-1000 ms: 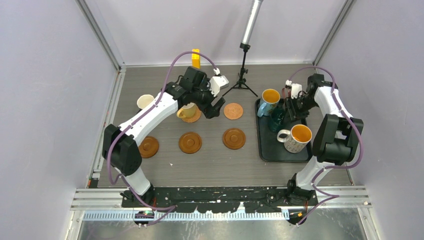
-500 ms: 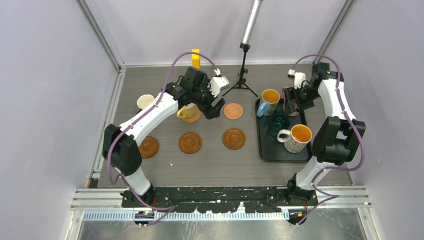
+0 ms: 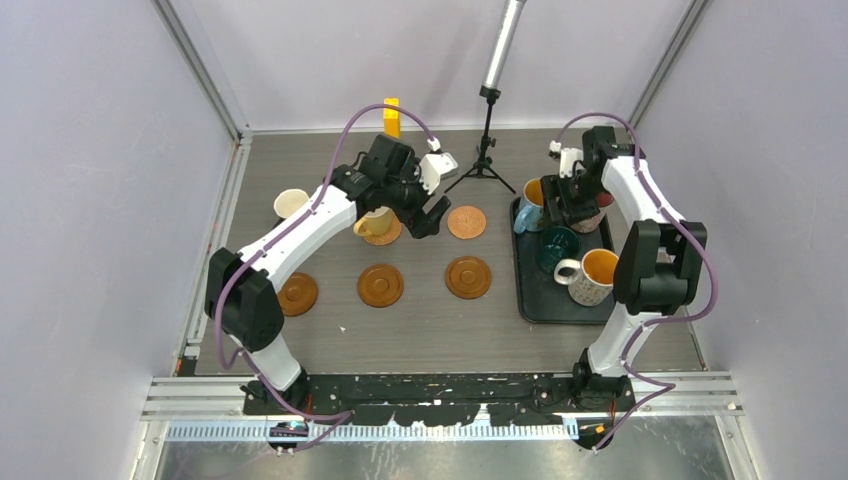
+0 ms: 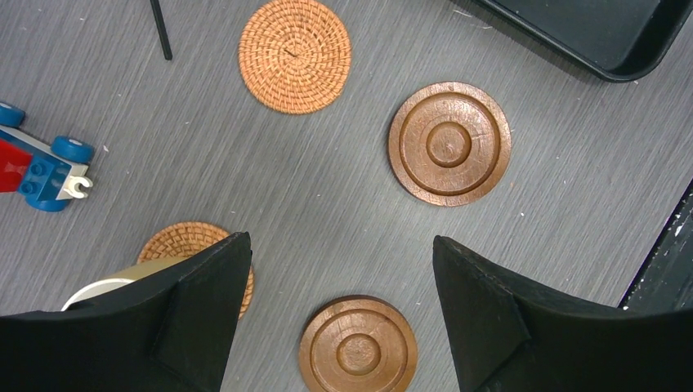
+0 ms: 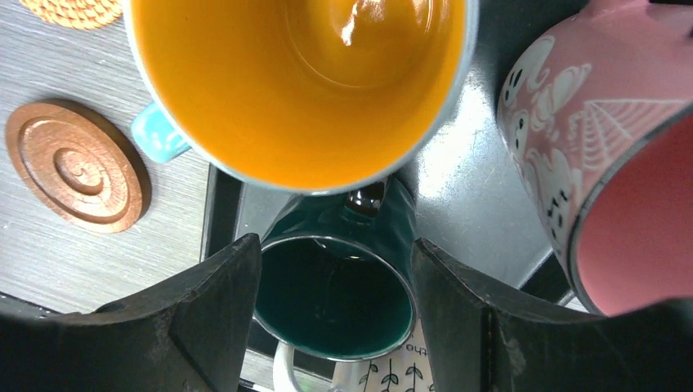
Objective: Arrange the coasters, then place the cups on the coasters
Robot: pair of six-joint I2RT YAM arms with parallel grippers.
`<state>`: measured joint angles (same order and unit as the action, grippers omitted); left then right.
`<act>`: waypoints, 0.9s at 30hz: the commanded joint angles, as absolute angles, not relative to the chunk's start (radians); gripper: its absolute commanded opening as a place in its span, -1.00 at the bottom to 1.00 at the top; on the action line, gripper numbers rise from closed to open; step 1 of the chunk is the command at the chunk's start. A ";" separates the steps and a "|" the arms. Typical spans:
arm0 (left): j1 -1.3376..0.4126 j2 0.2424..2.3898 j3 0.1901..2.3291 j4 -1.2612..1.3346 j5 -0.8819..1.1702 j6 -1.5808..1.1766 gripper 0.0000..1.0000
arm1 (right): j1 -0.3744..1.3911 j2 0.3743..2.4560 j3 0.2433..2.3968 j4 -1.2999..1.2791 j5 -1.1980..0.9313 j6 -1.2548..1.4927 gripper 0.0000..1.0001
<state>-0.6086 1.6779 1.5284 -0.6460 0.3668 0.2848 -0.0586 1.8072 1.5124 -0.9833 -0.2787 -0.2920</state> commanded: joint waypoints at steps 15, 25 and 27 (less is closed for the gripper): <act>-0.615 1.646 1.523 -0.612 0.354 0.238 0.67 | 0.091 1.789 1.437 -0.955 -0.301 -0.411 0.44; -0.613 1.637 1.491 -0.588 0.365 0.221 0.67 | 0.171 1.759 1.430 -1.046 -0.408 -0.532 0.42; -0.612 1.631 1.474 -0.571 0.371 0.219 0.67 | 0.188 1.751 1.422 -1.061 -0.425 -0.546 0.41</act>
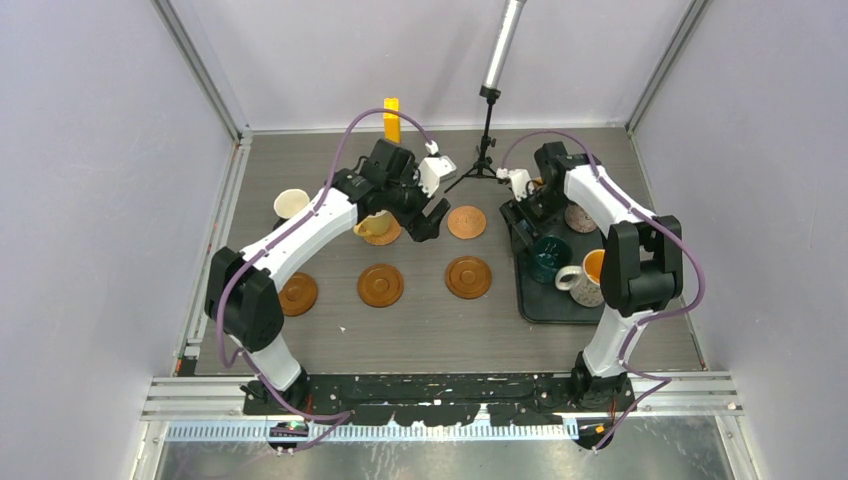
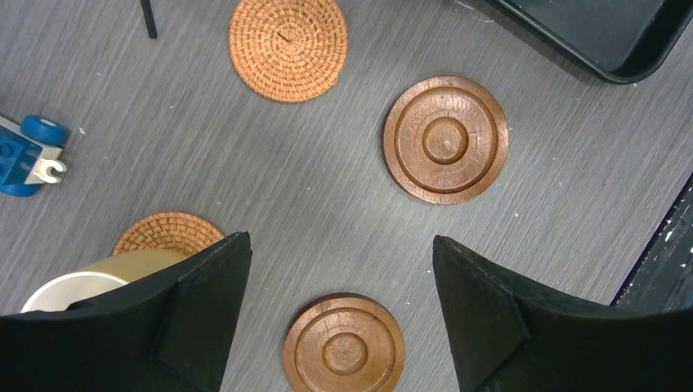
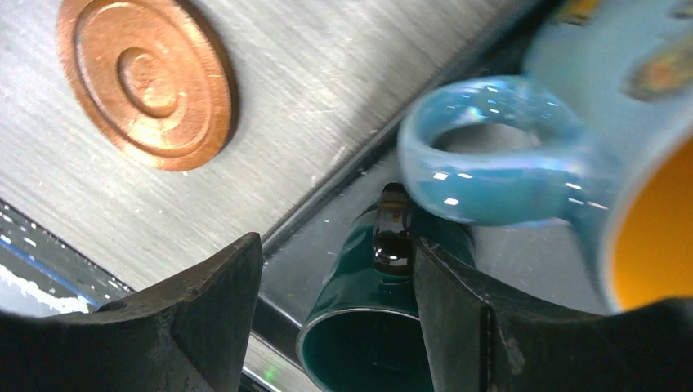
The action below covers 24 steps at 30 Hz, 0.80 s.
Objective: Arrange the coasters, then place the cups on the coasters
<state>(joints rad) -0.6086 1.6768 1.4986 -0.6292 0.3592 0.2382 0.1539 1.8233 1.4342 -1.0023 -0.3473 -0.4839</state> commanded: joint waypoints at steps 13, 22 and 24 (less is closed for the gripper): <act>-0.582 1.579 1.383 -0.460 0.467 0.153 0.64 | 0.249 1.655 1.332 -1.156 -0.538 -0.557 0.37; -0.656 1.645 1.421 -0.567 0.481 0.406 0.57 | 0.090 1.553 1.462 -1.130 -0.615 -0.417 0.40; -0.703 1.692 1.473 -0.590 0.434 0.428 0.54 | 0.022 1.541 1.501 -1.111 -0.628 -0.359 0.42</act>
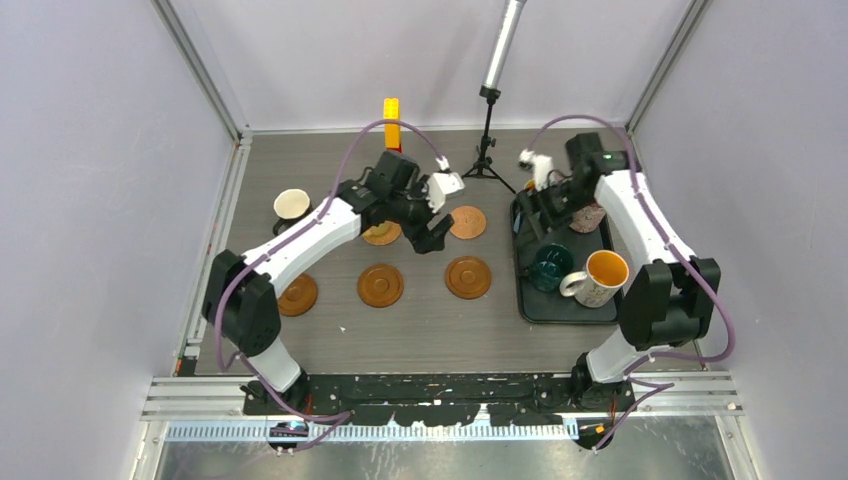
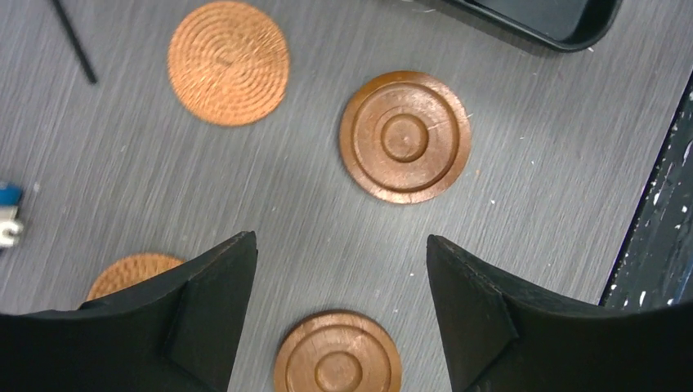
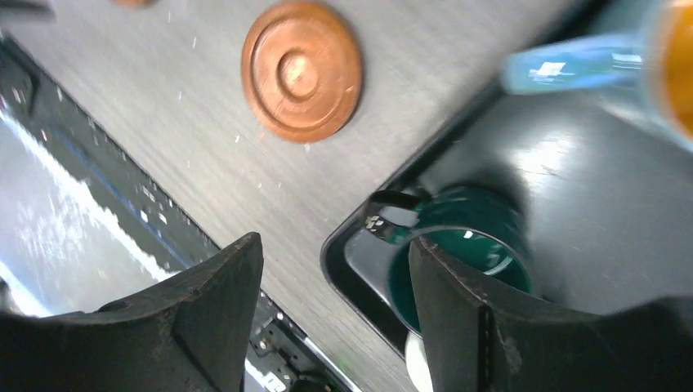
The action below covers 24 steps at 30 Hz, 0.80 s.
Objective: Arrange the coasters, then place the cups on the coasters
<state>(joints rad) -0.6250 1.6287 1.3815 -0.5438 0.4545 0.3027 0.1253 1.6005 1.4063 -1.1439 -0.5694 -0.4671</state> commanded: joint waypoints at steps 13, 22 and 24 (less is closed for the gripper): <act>-0.950 2.132 1.950 -0.721 0.282 0.377 0.47 | -0.317 1.471 1.534 -0.934 -0.680 -0.042 0.49; -1.032 2.346 2.194 -0.773 0.249 0.374 0.32 | -0.392 1.466 1.528 -0.922 -0.685 -0.027 0.49; -1.041 2.366 2.209 -0.760 0.250 0.370 0.26 | -0.407 1.468 1.531 -0.922 -0.692 -0.030 0.49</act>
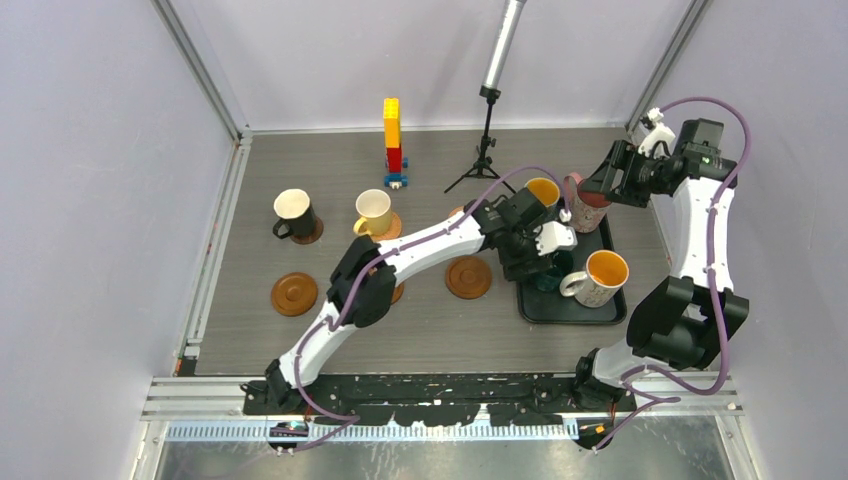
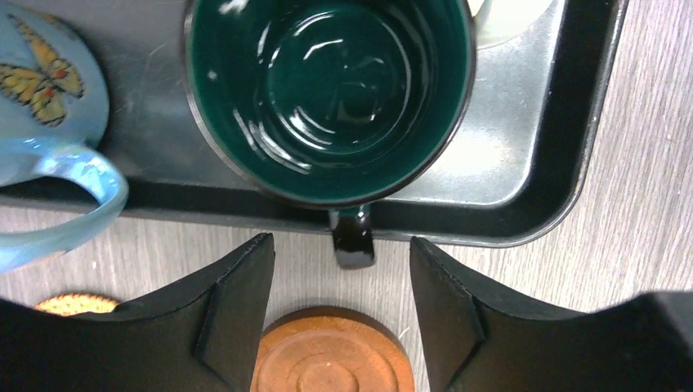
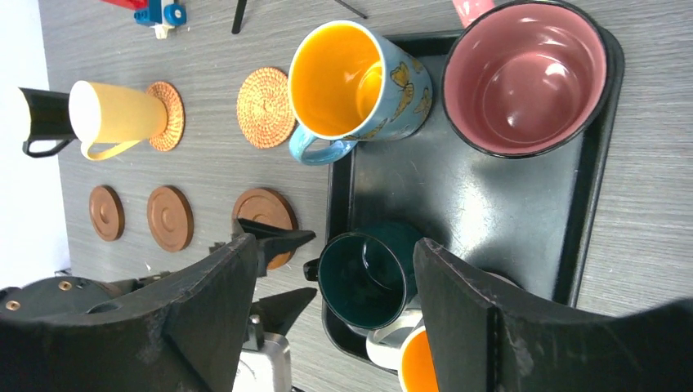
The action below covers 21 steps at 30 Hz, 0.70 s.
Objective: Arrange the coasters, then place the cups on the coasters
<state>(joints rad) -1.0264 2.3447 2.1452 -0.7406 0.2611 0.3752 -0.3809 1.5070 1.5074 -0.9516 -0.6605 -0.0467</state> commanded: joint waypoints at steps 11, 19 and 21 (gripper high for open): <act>-1.065 2.434 2.253 -0.719 0.220 0.343 -0.17 | -0.441 1.480 1.534 -0.947 -0.711 -0.064 0.49; -1.065 2.392 2.263 -0.699 0.217 0.304 -0.83 | -0.443 1.483 1.542 -0.955 -0.736 -0.081 0.49; -1.065 2.368 2.257 -0.696 0.209 0.290 -1.00 | -0.443 1.487 1.547 -0.956 -0.740 -0.081 0.49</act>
<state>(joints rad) -1.0607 2.4317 2.2139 -0.7361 0.2161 0.3187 -0.4362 1.5070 1.5074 -0.9554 -0.7048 -0.0650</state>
